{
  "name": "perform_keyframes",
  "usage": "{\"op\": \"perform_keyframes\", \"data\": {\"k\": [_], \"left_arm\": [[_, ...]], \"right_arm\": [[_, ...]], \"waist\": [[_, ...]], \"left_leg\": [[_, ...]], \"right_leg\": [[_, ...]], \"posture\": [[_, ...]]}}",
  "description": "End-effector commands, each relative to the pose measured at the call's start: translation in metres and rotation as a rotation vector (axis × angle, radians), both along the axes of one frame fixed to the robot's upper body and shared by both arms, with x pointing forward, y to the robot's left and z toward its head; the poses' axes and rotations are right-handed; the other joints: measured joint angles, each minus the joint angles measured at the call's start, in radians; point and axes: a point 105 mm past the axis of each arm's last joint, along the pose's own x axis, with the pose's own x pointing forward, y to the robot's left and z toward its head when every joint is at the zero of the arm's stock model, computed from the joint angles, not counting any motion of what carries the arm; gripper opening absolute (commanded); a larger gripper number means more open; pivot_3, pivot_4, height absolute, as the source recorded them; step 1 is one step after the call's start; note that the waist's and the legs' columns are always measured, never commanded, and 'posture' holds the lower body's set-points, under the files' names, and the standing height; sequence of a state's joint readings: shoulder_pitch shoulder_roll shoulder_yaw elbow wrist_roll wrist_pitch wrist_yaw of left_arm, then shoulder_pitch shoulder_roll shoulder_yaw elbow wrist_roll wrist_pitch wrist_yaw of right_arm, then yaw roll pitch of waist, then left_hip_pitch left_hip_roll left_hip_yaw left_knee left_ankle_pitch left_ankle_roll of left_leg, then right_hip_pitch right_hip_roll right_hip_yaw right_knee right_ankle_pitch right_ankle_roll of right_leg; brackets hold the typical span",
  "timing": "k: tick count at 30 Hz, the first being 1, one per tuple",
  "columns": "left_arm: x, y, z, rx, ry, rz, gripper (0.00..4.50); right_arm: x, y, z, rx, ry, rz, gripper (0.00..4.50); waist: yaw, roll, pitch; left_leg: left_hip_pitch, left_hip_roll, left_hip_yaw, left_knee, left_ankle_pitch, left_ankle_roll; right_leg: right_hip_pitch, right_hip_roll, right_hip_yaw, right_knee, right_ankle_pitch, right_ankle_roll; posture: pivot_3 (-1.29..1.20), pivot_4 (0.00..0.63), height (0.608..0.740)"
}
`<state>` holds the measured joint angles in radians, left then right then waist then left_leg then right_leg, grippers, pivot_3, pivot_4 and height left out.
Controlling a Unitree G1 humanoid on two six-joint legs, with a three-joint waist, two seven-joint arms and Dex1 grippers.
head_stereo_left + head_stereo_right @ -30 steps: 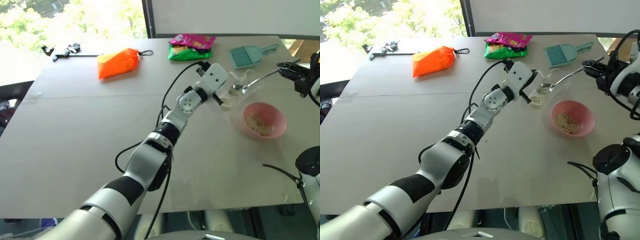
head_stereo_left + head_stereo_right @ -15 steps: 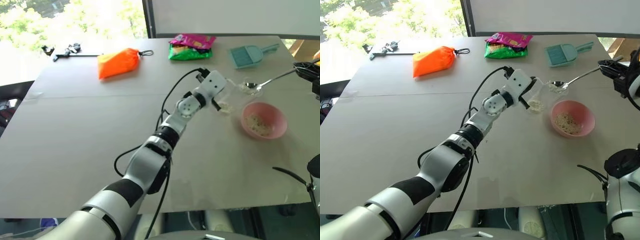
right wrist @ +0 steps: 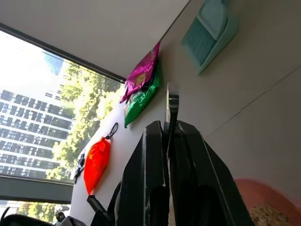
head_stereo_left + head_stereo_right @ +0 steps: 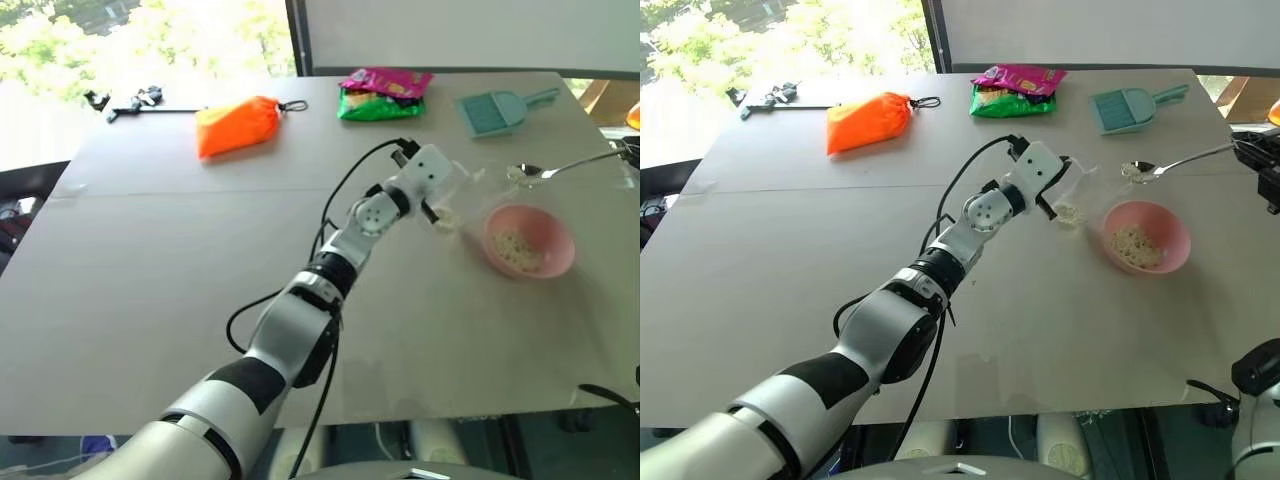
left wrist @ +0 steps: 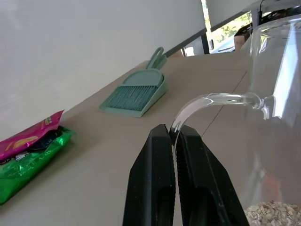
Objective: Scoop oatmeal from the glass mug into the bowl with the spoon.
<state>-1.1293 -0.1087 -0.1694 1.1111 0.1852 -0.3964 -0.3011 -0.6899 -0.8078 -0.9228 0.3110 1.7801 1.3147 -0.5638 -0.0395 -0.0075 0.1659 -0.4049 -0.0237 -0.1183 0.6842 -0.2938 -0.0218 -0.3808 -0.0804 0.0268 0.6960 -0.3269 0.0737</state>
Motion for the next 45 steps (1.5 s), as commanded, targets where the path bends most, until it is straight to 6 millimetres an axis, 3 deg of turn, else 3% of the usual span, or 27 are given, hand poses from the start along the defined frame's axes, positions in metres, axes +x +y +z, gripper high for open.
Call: {"op": "perform_keyframes", "data": {"k": [1,10,16,19,24,32,33,37,40,45], "left_arm": [[-0.004,-0.005,0.019,-0.032,-0.065,-0.017,0.02],[0.000,0.000,0.023,-0.047,-0.071,0.007,0.02],[0.001,0.001,0.025,-0.052,-0.073,0.013,0.02],[0.002,0.003,0.026,-0.057,-0.076,0.017,0.02],[0.004,0.008,0.032,-0.077,-0.084,0.030,0.02],[0.007,0.017,0.037,-0.097,-0.095,0.044,0.02],[0.007,0.019,0.037,-0.099,-0.095,0.046,0.02],[0.008,0.023,0.036,-0.104,-0.095,0.054,0.02],[0.009,0.027,0.037,-0.110,-0.101,0.056,0.02],[0.010,0.038,0.045,-0.151,-0.118,0.077,0.02]], "right_arm": [[-0.020,-0.010,0.022,-0.019,-0.083,-0.039,0.00],[-0.033,-0.009,-0.001,-0.119,-0.008,-0.028,0.00],[-0.025,0.005,-0.012,-0.277,0.003,-0.033,0.00],[-0.021,0.024,-0.015,-0.502,-0.001,0.003,0.00],[-0.021,0.055,0.000,-0.852,-0.135,0.062,0.00],[-0.027,0.080,0.005,-1.375,-0.306,0.165,0.00],[-0.028,0.080,0.009,-1.342,-0.329,0.158,0.00],[-0.028,0.071,0.050,-0.892,-0.440,0.052,0.00],[-0.028,0.080,0.074,-0.695,-0.522,0.070,0.00],[-0.020,0.100,0.078,-0.575,-0.530,0.135,0.00]], "waist": [[0.001,0.000,0.000],[0.000,0.000,0.000],[-0.002,0.000,0.000],[-0.001,0.001,0.000],[0.001,0.001,0.000],[0.001,0.001,0.000],[0.001,0.001,0.000],[-0.001,-0.001,0.001],[0.000,-0.001,0.001],[-0.001,0.000,0.001]], "left_leg": [[0.000,0.000,0.000,0.000,0.000,0.000],[-0.002,0.000,0.000,0.001,0.000,0.003],[-0.001,0.000,0.000,0.001,0.000,0.003],[0.000,0.000,0.001,0.001,0.000,0.004],[0.001,-0.001,0.000,0.001,0.000,0.004],[0.002,-0.002,-0.001,0.002,0.000,0.003],[0.002,-0.002,-0.001,0.002,0.000,0.003],[0.003,-0.002,0.000,0.002,0.000,0.003],[0.004,-0.002,0.000,0.002,0.000,0.003],[0.004,-0.002,0.000,0.002,0.000,0.003]], "right_leg": [[0.000,0.000,0.000,0.000,0.000,0.000],[0.000,0.000,-0.001,-0.001,0.000,0.001],[0.000,0.000,0.000,-0.001,0.000,0.001],[0.000,0.000,0.000,0.000,0.001,0.001],[0.000,0.000,0.000,0.000,0.000,0.001],[0.000,0.000,-0.001,0.000,0.000,0.002],[0.000,0.000,-0.001,0.000,0.000,0.002],[0.001,0.000,0.000,0.001,0.000,0.002],[0.001,-0.001,0.000,0.001,0.000,0.002],[0.001,-0.001,0.000,0.001,0.000,0.002]], "posture": [[0.00,0.150,0.740],[0.00,0.150,0.740],[0.00,0.150,0.740],[0.00,0.150,0.740],[0.00,0.150,0.740],[0.00,0.150,0.740],[0.00,0.150,0.740],[0.00,0.150,0.740],[0.00,0.150,0.740],[0.00,0.150,0.740]]}}
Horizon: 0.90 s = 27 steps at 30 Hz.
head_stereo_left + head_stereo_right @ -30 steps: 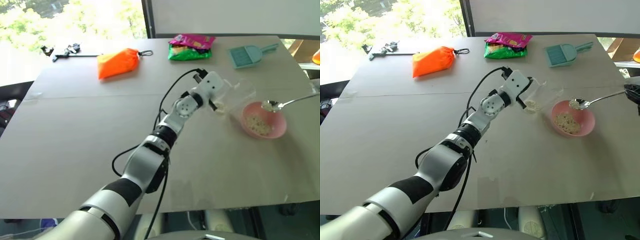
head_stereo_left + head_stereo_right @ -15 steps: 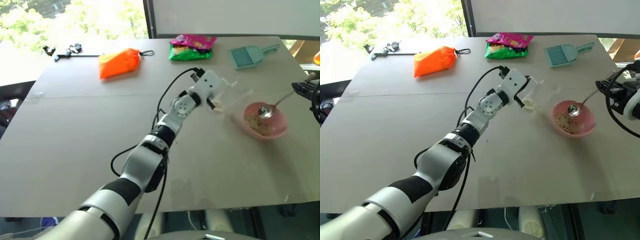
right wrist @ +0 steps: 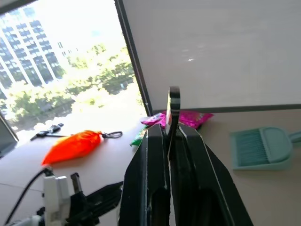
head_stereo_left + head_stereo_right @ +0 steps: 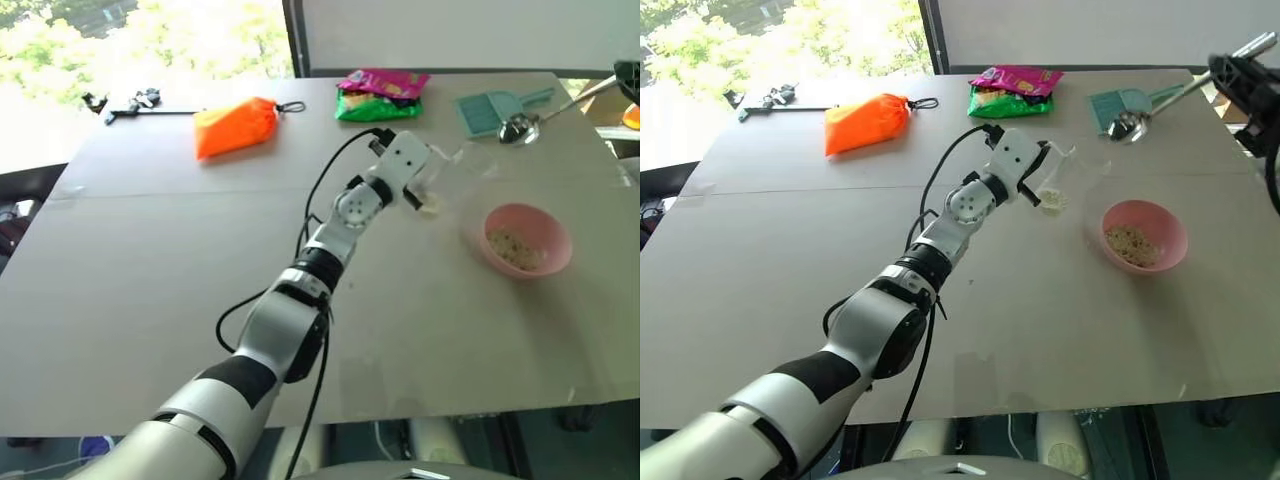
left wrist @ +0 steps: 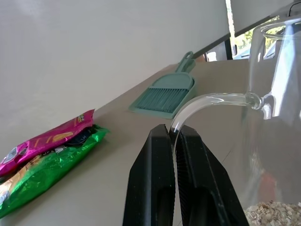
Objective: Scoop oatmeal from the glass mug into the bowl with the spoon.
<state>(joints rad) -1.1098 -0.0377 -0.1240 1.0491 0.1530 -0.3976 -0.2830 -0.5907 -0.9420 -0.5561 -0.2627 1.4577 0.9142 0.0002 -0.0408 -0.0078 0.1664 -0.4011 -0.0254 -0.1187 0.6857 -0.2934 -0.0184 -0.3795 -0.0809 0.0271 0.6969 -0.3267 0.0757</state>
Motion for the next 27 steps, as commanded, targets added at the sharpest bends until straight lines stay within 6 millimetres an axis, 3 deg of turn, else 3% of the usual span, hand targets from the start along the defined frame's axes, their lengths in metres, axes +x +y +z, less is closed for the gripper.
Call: {"op": "perform_keyframes", "data": {"k": [1,11,15,19,20,24,27], "left_arm": [[-0.004,0.006,0.031,-0.089,-0.087,-0.006,0.02],[-0.018,0.036,0.045,-0.211,-0.142,0.036,0.02],[-0.028,0.060,0.032,-0.229,-0.113,0.083,0.02],[-0.035,0.081,0.017,-0.236,-0.076,0.135,0.00],[-0.036,0.089,0.014,-0.251,-0.062,0.158,0.00],[-0.038,0.142,0.010,-0.344,-0.035,0.316,0.00],[-0.047,0.175,0.006,-0.384,-0.026,0.394,0.00]], "right_arm": [[0.002,0.012,0.002,0.034,0.013,0.047,0.00],[0.033,0.058,-0.030,-0.021,0.096,0.164,0.00],[0.047,0.108,-0.049,-0.066,0.113,0.293,0.00],[0.048,0.136,-0.050,-0.030,0.105,0.395,1.33],[0.047,0.139,-0.051,-0.054,0.097,0.404,1.94],[0.034,0.128,-0.042,-0.119,-0.025,0.384,3.70],[0.005,0.118,-0.031,-0.098,-0.195,0.427,3.70]], "waist": [[0.000,0.000,0.000],[-0.002,0.001,0.000],[-0.015,0.001,-0.001],[-0.024,0.002,-0.001],[-0.022,0.002,-0.001],[-0.017,0.002,-0.001],[-0.018,0.001,-0.001]], "left_leg": [[0.000,0.000,0.000,0.000,0.000,0.000],[0.000,0.000,-0.001,0.000,0.000,0.000],[0.001,0.000,-0.001,0.000,0.000,0.000],[0.001,0.000,-0.003,0.000,0.000,0.000],[0.001,0.000,-0.003,0.001,0.000,-0.001],[0.000,-0.001,-0.007,0.001,0.000,-0.001],[0.000,-0.001,-0.008,0.000,0.000,-0.001]], "right_leg": [[0.000,0.000,0.000,0.000,0.000,0.000],[0.000,0.000,0.000,0.000,0.000,0.000],[0.000,0.000,0.000,0.001,0.000,0.000],[-0.001,0.000,0.000,0.002,0.000,0.000],[0.000,0.000,0.000,0.001,0.000,0.000],[0.000,-0.001,-0.001,0.000,0.000,0.000],[-0.001,-0.001,-0.001,0.000,0.000,0.000]], "posture": [[0.00,0.150,0.740],[0.00,0.150,0.740],[0.00,0.150,0.740],[0.00,0.150,0.740],[0.00,0.150,0.740],[0.00,0.150,0.740],[0.00,0.150,0.740]]}}
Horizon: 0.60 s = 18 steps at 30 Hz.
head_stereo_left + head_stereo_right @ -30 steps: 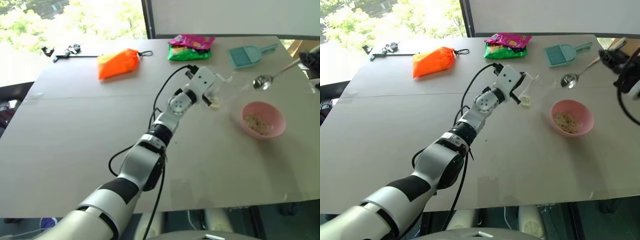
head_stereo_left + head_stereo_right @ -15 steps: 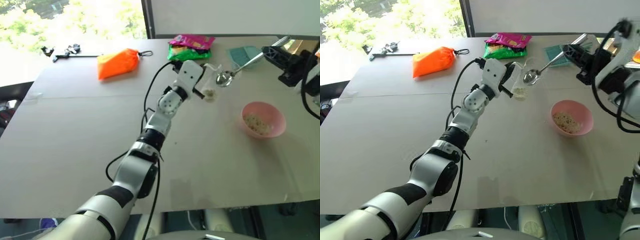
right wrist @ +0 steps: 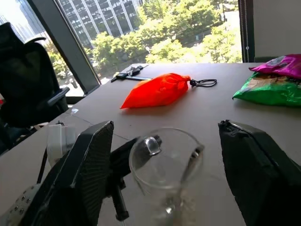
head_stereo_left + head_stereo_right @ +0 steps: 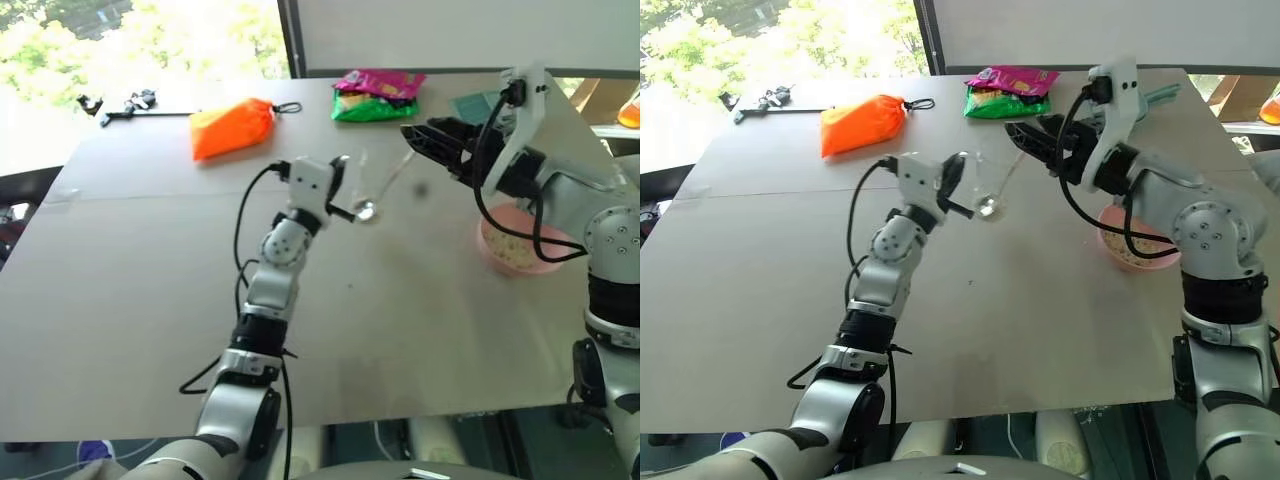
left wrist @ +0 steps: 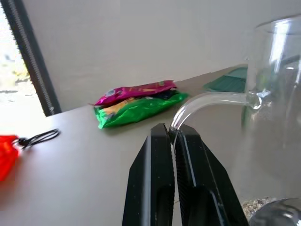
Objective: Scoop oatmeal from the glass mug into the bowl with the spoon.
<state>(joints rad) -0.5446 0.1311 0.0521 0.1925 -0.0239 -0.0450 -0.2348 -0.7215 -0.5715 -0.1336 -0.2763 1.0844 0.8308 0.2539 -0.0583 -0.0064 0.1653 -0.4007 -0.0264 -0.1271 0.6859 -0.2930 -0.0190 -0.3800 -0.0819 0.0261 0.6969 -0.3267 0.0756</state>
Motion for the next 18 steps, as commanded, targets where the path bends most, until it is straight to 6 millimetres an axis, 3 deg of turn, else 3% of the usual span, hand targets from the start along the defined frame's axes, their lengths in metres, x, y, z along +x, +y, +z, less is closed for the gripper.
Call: {"op": "perform_keyframes", "data": {"k": [1,5,9,13,18], "left_arm": [[-0.016,0.038,0.020,-0.085,-0.072,0.079,0.00],[-0.024,0.076,0.009,-0.099,-0.045,0.165,0.00],[-0.024,0.099,-0.005,-0.117,-0.022,0.223,0.00],[-0.024,0.110,-0.021,-0.125,-0.011,0.253,0.00],[-0.026,0.120,-0.039,-0.163,0.011,0.302,0.00]], "right_arm": [[-0.042,-0.012,0.022,0.018,-0.239,0.052,3.70],[-0.058,-0.029,-0.029,-0.253,-0.222,-0.047,3.70],[-0.078,-0.044,-0.087,-0.455,-0.170,-0.093,3.70],[-0.090,-0.052,-0.110,-0.438,-0.124,-0.147,3.70],[-0.091,-0.057,-0.126,-0.437,-0.098,-0.178,3.70]], "waist": [[0.000,0.000,0.000],[0.015,0.000,0.000],[0.027,-0.001,0.000],[0.026,-0.001,-0.001],[0.018,-0.001,-0.001]], "left_leg": [[0.000,0.000,0.000,0.000,0.000,0.000],[0.000,0.000,0.001,0.000,0.000,0.000],[0.002,0.000,0.005,0.001,0.000,0.000],[0.005,0.000,0.005,0.002,0.001,-0.001],[0.007,0.000,0.005,0.002,0.001,-0.001]], "right_leg": [[0.000,0.000,0.000,0.000,0.000,0.000],[0.001,0.000,0.000,-0.001,0.000,0.000],[0.003,0.000,0.000,0.001,0.000,0.001],[0.004,0.001,0.000,0.002,0.001,0.001],[0.005,0.001,0.002,0.002,0.001,0.002]], "posture": [[0.00,0.150,0.740],[0.00,0.150,0.740],[0.00,0.150,0.740],[0.00,0.150,0.740],[0.00,0.150,0.740]]}}
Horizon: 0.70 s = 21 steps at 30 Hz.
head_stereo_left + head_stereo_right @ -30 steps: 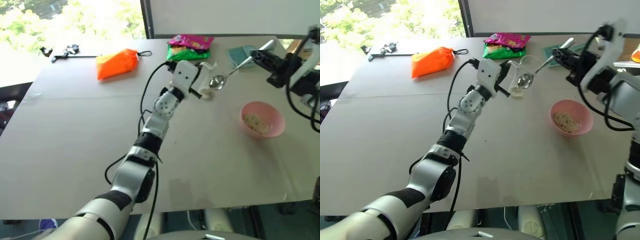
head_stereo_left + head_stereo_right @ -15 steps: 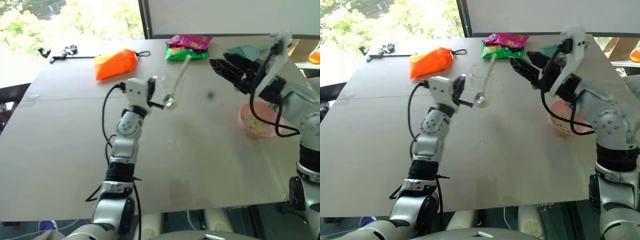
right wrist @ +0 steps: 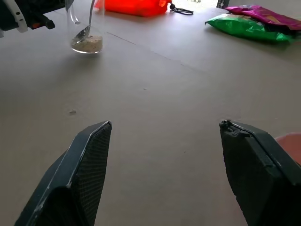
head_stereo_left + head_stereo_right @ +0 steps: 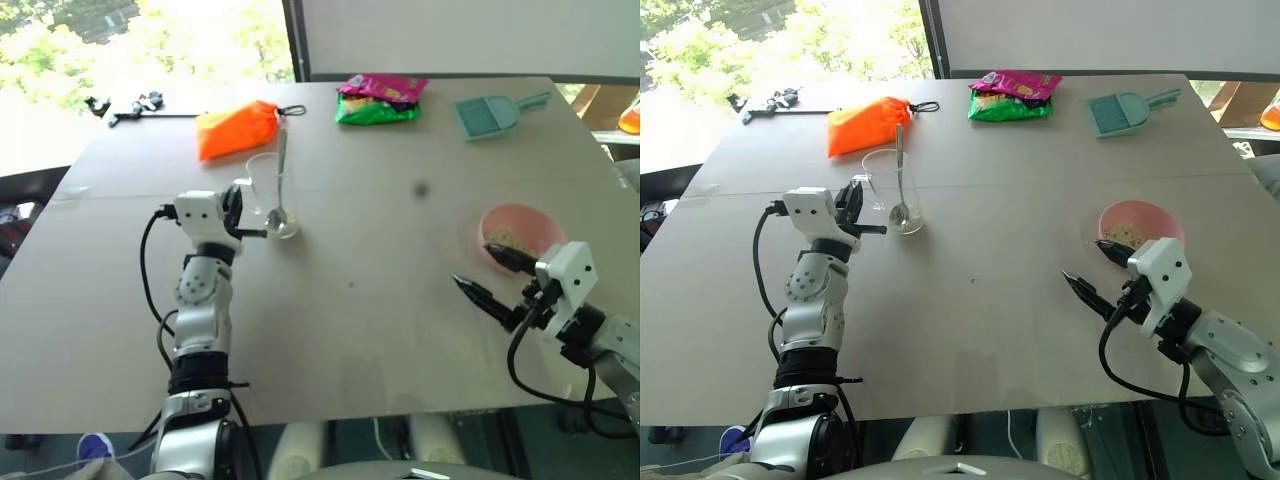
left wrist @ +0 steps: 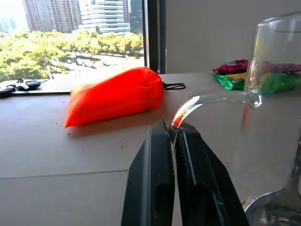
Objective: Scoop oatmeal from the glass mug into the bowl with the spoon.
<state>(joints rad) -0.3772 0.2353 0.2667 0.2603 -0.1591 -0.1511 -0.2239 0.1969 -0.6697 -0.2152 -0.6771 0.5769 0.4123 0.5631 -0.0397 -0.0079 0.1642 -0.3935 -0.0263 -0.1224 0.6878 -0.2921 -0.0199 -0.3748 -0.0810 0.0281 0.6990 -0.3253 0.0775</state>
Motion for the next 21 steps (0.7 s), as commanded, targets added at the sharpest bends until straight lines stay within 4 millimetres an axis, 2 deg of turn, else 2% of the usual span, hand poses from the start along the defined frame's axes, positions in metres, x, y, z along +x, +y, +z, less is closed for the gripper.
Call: {"op": "perform_keyframes", "data": {"k": [1,5,8,13,16,21], "left_arm": [[-0.006,0.015,0.000,-0.020,-0.046,0.065,0.00],[-0.009,0.023,-0.007,-0.023,-0.046,0.102,0.00],[-0.013,0.024,-0.008,-0.034,-0.051,0.108,0.94],[-0.025,0.024,-0.012,-0.047,-0.038,0.119,3.30],[-0.036,0.023,-0.012,-0.046,-0.028,0.124,4.46],[-0.063,0.014,-0.012,-0.013,0.037,0.051,4.46]], "right_arm": [[-0.001,-0.001,0.003,-0.036,-0.061,0.000,3.70],[0.004,0.005,0.003,-0.046,-0.071,0.015,3.70],[0.009,0.007,0.002,-0.065,-0.075,0.029,3.73],[0.012,0.007,-0.004,-0.097,-0.064,0.048,3.73],[0.012,0.009,-0.005,-0.107,-0.075,0.059,3.73],[0.006,0.000,-0.011,-0.130,-0.076,0.065,3.73]], "waist": [[0.000,0.000,0.000],[-0.002,0.000,0.000],[-0.002,0.001,-0.001],[0.002,0.001,-0.001],[0.001,0.001,-0.001],[0.002,0.001,-0.001]], "left_leg": [[0.000,0.000,0.000,0.000,0.000,0.000],[0.002,0.000,0.000,-0.001,0.000,0.000],[0.003,0.001,0.000,-0.002,0.000,0.000],[0.007,0.001,-0.001,-0.004,0.000,0.000],[0.008,0.001,-0.001,-0.004,0.000,0.000],[0.009,0.001,-0.001,-0.005,0.000,0.000]], "right_leg": [[0.000,0.000,0.000,0.000,0.000,0.000],[0.001,0.000,0.000,0.000,0.000,0.000],[0.001,0.001,0.002,0.000,0.000,0.000],[0.005,0.001,0.002,-0.002,0.000,0.000],[0.006,0.001,0.003,-0.002,0.000,0.000],[0.006,0.001,0.003,-0.002,0.000,0.000]], "posture": [[0.00,0.150,0.740],[0.00,0.150,0.740],[0.00,0.150,0.740],[0.00,0.150,0.740],[0.00,0.150,0.740],[0.00,0.150,0.740]]}}
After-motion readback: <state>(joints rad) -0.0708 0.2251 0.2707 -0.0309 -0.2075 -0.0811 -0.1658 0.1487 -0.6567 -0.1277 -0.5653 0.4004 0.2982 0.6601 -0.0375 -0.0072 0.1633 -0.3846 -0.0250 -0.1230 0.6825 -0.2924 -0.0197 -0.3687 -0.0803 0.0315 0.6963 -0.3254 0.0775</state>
